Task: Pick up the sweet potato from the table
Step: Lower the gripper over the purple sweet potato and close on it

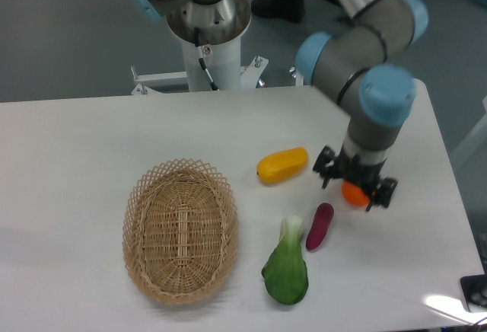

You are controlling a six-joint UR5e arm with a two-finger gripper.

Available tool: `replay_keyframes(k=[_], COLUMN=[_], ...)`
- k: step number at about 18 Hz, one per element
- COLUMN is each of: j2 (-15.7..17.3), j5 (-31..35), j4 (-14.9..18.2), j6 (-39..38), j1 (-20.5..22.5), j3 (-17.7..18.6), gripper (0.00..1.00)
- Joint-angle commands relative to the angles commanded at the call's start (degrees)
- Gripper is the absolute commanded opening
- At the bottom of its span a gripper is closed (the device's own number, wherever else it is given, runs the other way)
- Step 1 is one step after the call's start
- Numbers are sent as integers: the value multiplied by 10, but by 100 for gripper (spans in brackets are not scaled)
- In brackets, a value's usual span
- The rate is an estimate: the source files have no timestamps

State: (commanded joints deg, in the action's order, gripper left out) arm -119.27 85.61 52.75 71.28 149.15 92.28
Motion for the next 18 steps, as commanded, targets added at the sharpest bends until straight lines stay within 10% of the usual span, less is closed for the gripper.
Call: replay_keyframes(k=[18], j2=[-35], j5=[26], j4=[-61], j6=[-8], j1=[-15], j3=[39], gripper=[100])
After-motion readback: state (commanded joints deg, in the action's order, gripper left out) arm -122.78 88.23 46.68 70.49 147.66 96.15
